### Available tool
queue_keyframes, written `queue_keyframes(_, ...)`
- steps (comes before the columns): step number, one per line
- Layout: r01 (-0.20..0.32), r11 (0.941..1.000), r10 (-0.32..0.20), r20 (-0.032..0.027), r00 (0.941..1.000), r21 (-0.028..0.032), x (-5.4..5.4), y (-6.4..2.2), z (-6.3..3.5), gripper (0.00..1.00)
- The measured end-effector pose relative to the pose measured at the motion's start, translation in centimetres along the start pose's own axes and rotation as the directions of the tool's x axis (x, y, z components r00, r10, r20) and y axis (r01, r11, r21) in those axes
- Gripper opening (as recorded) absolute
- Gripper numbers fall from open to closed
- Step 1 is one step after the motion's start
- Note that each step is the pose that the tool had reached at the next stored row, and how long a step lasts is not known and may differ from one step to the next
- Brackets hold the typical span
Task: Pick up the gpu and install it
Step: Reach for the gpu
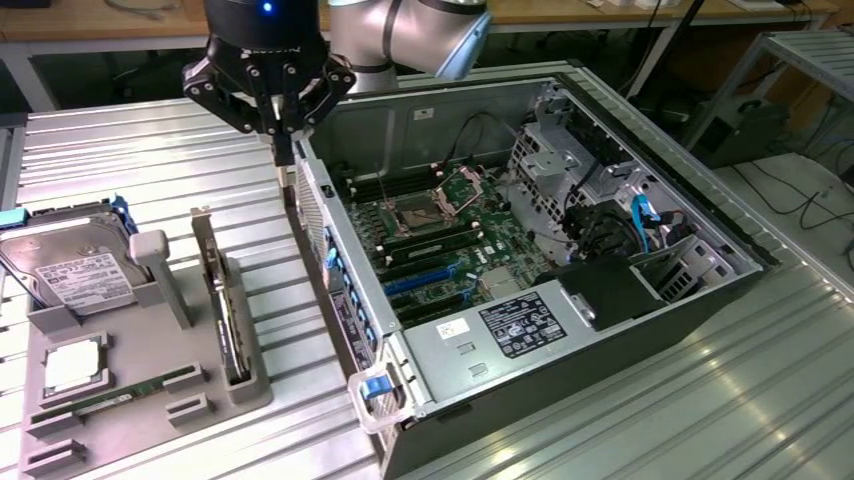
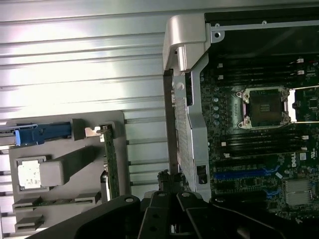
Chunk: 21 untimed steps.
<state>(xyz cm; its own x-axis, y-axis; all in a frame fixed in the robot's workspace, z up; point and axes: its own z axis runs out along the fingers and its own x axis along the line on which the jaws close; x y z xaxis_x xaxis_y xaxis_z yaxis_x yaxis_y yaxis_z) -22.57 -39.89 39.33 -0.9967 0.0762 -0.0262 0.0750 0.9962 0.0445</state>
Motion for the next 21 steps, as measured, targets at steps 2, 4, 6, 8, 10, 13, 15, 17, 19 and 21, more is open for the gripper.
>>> queue_keyframes(2, 0.0, 1.0, 0.0, 0.0, 1.0, 0.0, 0.1, -0.01, -0.01, 0.11)
queue_keyframes(4, 0.0, 1.0, 0.0, 0.0, 1.0, 0.0, 0.3, -0.02, -0.01, 0.11)
queue_keyframes(6, 0.0, 1.0, 0.0, 0.0, 1.0, 0.0, 0.5, -0.04, -0.02, 0.11)
queue_keyframes(8, 0.0, 1.0, 0.0, 0.0, 1.0, 0.0, 0.6, -0.05, -0.02, 0.11)
queue_keyframes(10, 0.0, 1.0, 0.0, 0.0, 1.0, 0.0, 0.8, -0.06, -0.02, 0.11)
queue_keyframes(13, 0.0, 1.0, 0.0, 0.0, 1.0, 0.0, 1.1, -0.08, -0.03, 0.11)
queue_keyframes(15, 0.0, 1.0, 0.0, 0.0, 1.0, 0.0, 1.3, -0.1, -0.04, 0.11)
queue_keyframes(17, 0.0, 1.0, 0.0, 0.0, 1.0, 0.0, 1.4, -0.11, -0.04, 0.11)
queue_keyframes(19, 0.0, 1.0, 0.0, 0.0, 1.0, 0.0, 1.6, -0.12, -0.05, 0.11)
queue_keyframes(21, 0.0, 1.0, 0.0, 0.0, 1.0, 0.0, 1.7, -0.13, -0.05, 0.11)
